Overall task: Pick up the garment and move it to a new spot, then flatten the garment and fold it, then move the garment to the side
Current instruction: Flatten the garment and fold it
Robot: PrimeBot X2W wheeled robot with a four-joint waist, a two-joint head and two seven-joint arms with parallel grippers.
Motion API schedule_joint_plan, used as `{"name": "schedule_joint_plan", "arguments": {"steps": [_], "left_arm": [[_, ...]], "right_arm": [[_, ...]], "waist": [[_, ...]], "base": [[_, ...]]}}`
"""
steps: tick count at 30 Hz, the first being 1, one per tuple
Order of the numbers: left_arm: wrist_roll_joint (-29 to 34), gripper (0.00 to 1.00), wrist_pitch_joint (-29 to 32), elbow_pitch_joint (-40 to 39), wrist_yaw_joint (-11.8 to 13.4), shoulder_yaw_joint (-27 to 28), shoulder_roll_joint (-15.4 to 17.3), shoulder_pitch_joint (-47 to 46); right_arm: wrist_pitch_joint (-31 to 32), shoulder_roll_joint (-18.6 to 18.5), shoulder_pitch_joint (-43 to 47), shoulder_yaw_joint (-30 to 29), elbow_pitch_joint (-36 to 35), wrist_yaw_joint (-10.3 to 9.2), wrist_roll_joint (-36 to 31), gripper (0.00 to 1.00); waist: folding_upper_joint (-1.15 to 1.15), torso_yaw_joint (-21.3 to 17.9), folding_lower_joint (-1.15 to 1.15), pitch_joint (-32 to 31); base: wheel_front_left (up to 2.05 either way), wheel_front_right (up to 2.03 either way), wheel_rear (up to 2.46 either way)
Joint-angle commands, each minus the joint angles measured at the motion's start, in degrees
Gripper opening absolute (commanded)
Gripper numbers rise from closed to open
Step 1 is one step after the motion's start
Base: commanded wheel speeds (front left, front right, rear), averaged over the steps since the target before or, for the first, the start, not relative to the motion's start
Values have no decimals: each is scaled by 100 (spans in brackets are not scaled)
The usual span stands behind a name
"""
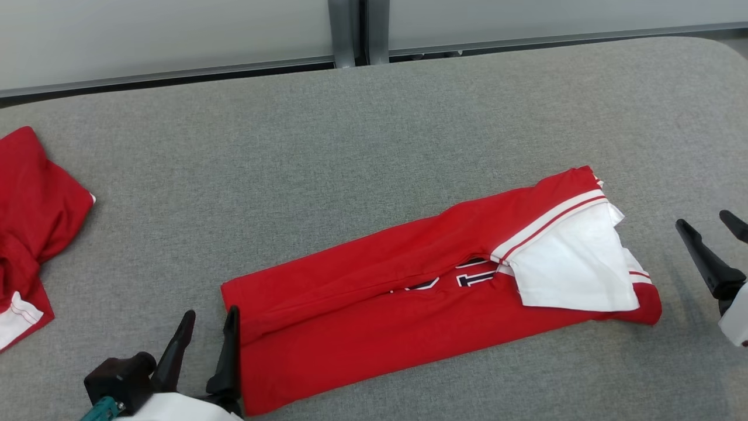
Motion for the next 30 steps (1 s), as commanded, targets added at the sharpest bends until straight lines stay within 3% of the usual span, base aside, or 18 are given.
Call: {"name": "schedule_joint_plan", "arguments": {"steps": [1,5,8,15,21,30], "left_arm": [[158,100,-300,-77,5,24,-121,-39],[625,100,-629,70,-97,-148,-430,-319],[845,100,-707,253,-228,-157,-776,-533],[1338,100,-729,538,-709,223,-1435,-645],[1657,100,-731,696,-1052,642,-1784,-511],[1864,100,-732,814,-1349,1043,-2035,-294]], "right_arm": [[239,8,-76,-143,-53,1,-139,100],[895,114,-275,-366,55,1,-385,100],[1087,408,-435,-462,350,1,-529,100],[1487,881,-691,-378,1002,0,-818,100],[1668,1017,-672,-451,1684,-5,-1235,100],[1919,1023,-525,-563,1712,-13,-1293,100]], "waist": [[0,53,0,81],[0,249,0,281],[0,432,0,405],[0,701,0,572],[0,809,0,603],[0,716,0,446]], "base": [[0,0,0],[0,0,0],[0,0,0],[0,0,0],[0,0,0],[0,0,0]]}}
